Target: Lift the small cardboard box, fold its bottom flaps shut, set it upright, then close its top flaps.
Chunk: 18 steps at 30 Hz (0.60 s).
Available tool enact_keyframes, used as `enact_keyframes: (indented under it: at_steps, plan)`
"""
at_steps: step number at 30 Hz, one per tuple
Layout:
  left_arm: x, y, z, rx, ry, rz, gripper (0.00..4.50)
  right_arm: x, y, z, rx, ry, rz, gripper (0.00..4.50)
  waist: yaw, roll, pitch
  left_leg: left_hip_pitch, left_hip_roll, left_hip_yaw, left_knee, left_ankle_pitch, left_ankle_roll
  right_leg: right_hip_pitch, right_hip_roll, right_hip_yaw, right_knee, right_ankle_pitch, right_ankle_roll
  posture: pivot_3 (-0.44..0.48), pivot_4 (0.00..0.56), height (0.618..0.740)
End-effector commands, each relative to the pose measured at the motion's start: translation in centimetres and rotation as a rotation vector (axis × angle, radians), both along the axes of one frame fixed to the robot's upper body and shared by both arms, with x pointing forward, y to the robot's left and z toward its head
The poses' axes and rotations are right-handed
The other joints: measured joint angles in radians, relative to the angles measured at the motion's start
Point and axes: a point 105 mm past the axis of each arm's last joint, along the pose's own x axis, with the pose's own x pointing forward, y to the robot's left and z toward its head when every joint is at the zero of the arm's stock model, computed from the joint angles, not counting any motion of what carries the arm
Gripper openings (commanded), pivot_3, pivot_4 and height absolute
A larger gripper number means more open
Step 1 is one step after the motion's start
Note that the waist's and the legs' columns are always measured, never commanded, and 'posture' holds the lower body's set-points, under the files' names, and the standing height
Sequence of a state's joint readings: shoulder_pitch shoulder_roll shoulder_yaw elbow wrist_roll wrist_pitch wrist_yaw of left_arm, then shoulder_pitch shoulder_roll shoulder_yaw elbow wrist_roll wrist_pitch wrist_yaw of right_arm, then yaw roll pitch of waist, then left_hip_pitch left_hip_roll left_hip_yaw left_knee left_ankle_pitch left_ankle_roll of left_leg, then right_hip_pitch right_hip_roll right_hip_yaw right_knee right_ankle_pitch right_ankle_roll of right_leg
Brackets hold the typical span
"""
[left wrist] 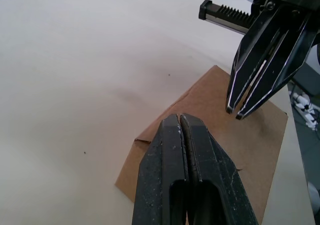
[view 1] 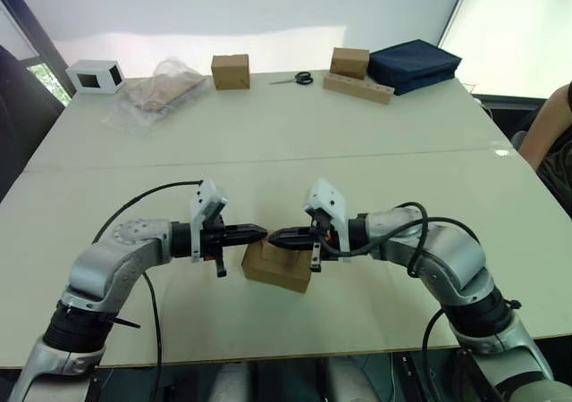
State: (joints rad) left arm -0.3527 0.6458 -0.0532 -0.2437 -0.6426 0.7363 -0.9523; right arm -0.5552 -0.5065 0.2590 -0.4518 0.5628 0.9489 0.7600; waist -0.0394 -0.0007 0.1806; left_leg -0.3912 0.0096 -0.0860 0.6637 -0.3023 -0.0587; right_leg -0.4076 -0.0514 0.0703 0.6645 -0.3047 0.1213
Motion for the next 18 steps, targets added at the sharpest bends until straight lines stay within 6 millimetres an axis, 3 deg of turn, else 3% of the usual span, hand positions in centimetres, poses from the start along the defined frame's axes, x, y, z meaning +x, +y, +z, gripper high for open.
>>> enact_keyframes:
  at_steps: [1,3,6,18]
  plan:
    - [0.4,0.1,0.9,-0.048,-0.008,0.025,0.00,-0.4,-0.4,2.2,0.027,-0.123,-0.002,0.27,0.001,0.000,0.000,0.000,0.000,0.000,0.000,0.000,0.000,0.000,0.000,0.000,0.000,0.000,0.000,0.000,0.150,0.740]
    - [0.4,0.1,1.0,-0.063,-0.002,0.032,0.00,-0.7,-0.7,2.4,0.008,-0.147,0.004,0.72,-0.001,0.000,0.000,0.000,0.000,0.000,0.000,0.000,0.000,0.000,0.000,0.000,0.000,0.000,0.000,0.000,0.150,0.740]
    - [0.4,0.1,0.7,-0.057,0.005,0.035,0.00,-1.0,-1.0,2.3,-0.034,-0.176,0.003,1.81,-0.002,0.000,0.000,0.000,0.000,0.000,0.000,0.000,0.000,0.000,0.000,0.000,0.000,0.000,0.000,0.000,0.150,0.740]
    - [0.5,0.0,0.5,-0.057,0.015,0.043,0.00,-1.8,-1.0,0.9,-0.121,-0.192,0.012,1.81,-0.001,0.000,0.000,0.000,0.000,0.000,0.000,0.000,0.000,0.000,0.000,0.000,0.000,0.000,0.000,0.000,0.150,0.740]
